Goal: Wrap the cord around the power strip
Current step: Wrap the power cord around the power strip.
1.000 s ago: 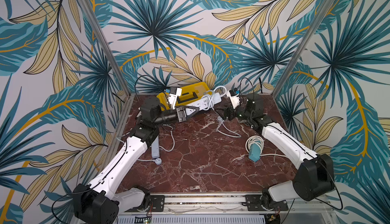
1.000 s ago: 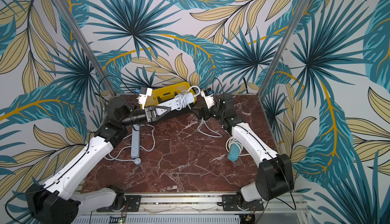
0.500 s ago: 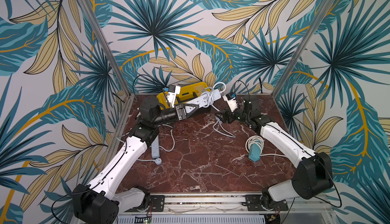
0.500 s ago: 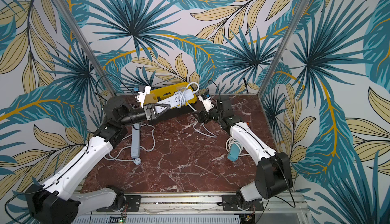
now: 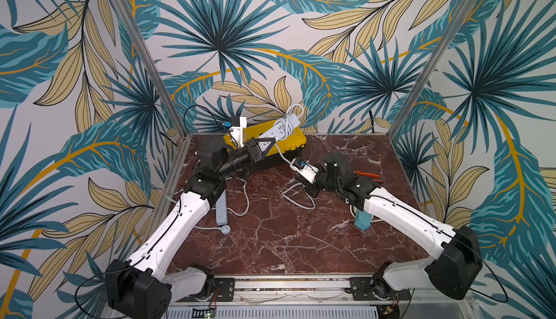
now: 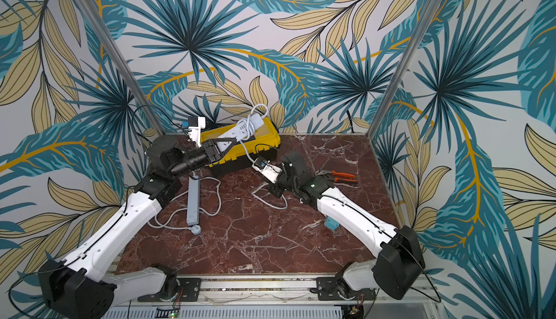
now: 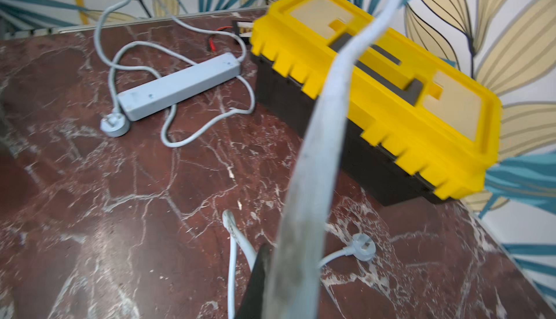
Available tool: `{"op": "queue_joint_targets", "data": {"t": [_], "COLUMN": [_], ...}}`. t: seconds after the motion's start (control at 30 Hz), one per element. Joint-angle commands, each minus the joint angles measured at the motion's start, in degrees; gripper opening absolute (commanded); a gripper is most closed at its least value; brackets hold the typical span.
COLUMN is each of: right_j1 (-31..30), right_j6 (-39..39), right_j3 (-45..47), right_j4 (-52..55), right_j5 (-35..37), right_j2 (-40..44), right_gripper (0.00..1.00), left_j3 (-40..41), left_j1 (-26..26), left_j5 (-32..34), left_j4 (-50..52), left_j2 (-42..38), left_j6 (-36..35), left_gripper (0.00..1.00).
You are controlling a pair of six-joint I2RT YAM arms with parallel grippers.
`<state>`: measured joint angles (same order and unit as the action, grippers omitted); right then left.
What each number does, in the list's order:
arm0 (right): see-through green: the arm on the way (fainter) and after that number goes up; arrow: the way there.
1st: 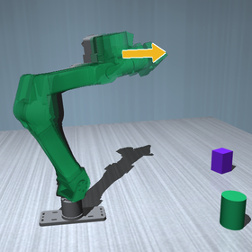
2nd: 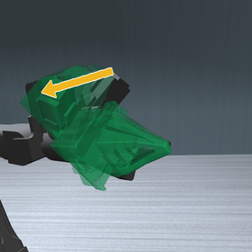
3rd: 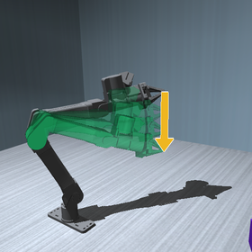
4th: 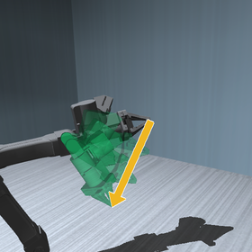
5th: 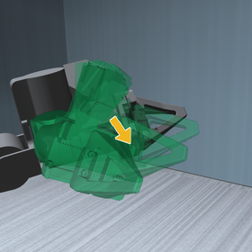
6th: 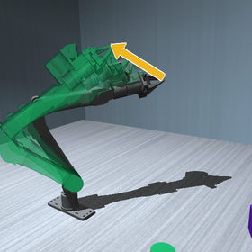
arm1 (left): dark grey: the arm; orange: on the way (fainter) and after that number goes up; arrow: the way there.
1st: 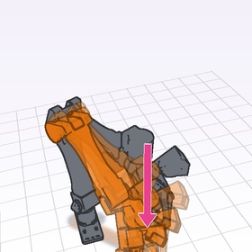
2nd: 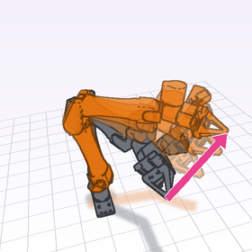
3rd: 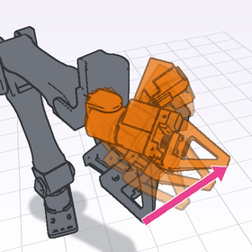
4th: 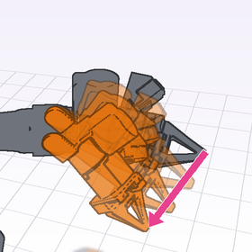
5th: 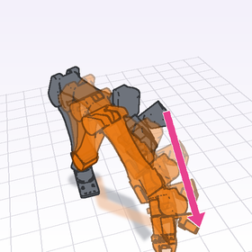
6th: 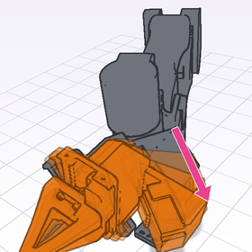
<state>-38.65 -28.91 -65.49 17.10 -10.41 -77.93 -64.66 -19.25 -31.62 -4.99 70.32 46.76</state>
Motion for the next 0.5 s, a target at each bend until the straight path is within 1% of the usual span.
{"op": "queue_joint_targets", "data": {"t": [0.0,0.03,0.1,0.2,0.27,0.37,0.47], "right_j1": [-3.3,-3.6,-3.6,-3.6,-3.7,-3.1,-0.3], "right_j6": [-11.4,-12.4,-14.9,-18.2,-20.3,-23.4,-22.8], "right_j3": [-2.5,-3.6,-6.5,-10.5,-13.6,-18.6,-24.9], "right_j4": [9.0,10.4,13.8,17.1,19.0,20.4,20.1], "right_j5": [3.8,4.9,6.8,8.7,10.1,13.3,10.6], "right_j2": [4.8,5.8,7.8,10.0,10.3,9.2,6.8], "right_gripper": [0.0,0.0,0.0,0.0,0.0,0.0,0.0], "left_j3": [0.6,1.2,0.7,-1.4,-2.2,-3.2,-4.3], "left_j1": [0.5,0.6,0.6,0.6,0.3,-1.1,-3.8], "left_j5": [7.0,8.6,10.9,8.9,7.7,7.8,7.5], "left_j4": [-4.3,-2.5,4.8,15.6,20.3,29.4,37.9], "left_j2": [0.7,0.6,1.2,3.8,4.8,5.2,5.9], "left_j6": [-11.2,-14.9,-24.1,-34.2,-38.5,-44.8,-50.2], "left_gripper": [0.0,0.0,0.0,0.0,0.0,0.0,0.0]}}
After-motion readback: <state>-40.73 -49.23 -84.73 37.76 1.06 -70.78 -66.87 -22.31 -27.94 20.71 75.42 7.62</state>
